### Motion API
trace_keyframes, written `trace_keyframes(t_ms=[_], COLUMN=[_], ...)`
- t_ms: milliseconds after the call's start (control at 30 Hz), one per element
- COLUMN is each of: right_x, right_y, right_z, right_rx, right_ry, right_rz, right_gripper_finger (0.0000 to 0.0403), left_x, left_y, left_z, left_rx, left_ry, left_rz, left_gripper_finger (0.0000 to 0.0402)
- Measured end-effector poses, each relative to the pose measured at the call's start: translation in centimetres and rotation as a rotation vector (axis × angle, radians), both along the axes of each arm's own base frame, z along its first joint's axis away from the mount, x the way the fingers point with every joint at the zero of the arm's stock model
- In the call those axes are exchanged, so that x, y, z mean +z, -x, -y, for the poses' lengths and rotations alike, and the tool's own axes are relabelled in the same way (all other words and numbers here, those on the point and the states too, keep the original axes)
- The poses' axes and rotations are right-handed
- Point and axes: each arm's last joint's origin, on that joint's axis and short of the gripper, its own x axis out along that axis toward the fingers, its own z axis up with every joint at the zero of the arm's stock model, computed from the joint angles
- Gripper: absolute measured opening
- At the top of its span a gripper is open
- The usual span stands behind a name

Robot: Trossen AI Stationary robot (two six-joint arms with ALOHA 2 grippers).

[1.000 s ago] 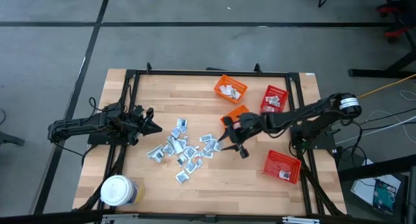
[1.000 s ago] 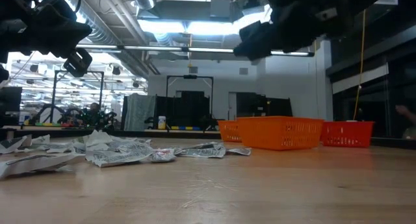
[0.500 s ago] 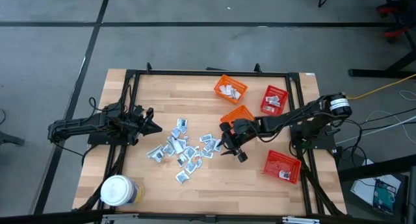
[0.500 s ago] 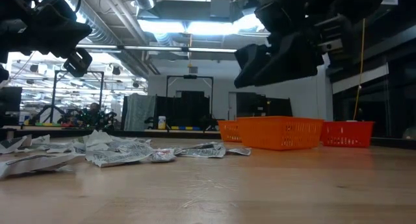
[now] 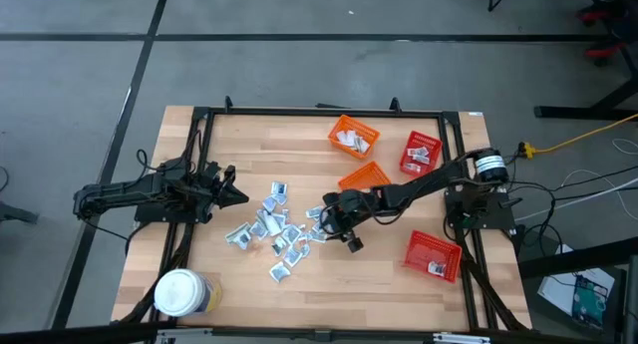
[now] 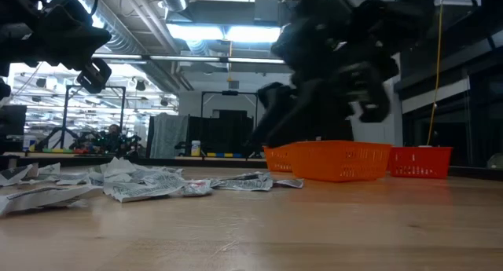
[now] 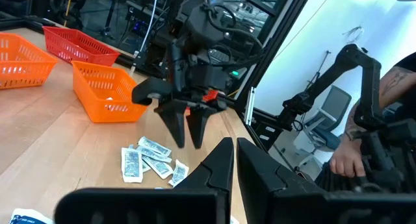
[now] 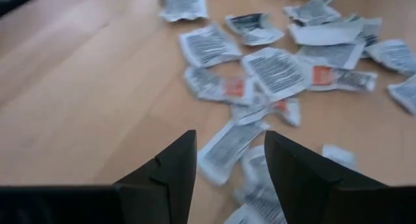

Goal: Pick & Place First Aid Supplies
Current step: Put the orange ointment pack into the top red bin

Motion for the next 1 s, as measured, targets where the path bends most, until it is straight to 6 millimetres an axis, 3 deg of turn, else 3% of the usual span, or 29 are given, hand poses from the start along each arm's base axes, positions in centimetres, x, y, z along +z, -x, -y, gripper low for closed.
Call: trace_keyframes(t_ms=[233,667,800,1000], right_x=[-0.7,-3.1,-3.0,-3.0], right_y=[-2.4,-2.0,-2.0,-2.0], right_z=[0.2,0.3,0.4,0.4], right_rx=[-0.031,-0.087,-0.105,-0.112], right_ry=[0.019,0.011,0.027,0.034], right_rz=[-0.004,-0.179,-0.171,-0.172], right_gripper_finger=[0.0180,0.0176,0.0146,0.0068], left_x=[0.0,0.0,0.0,0.0], left_y=[0.0,0.0,0.0,0.0], left_z=[0.0,0.0,0.0,0.0], left_rx=[0.000,0.000,0.000,0.000], left_ry=[0.000,0.000,0.000,0.000], left_rz=[0.000,0.000,0.000,0.000], left_gripper_finger=[0.0015,0.0015,0.0015,0.0015])
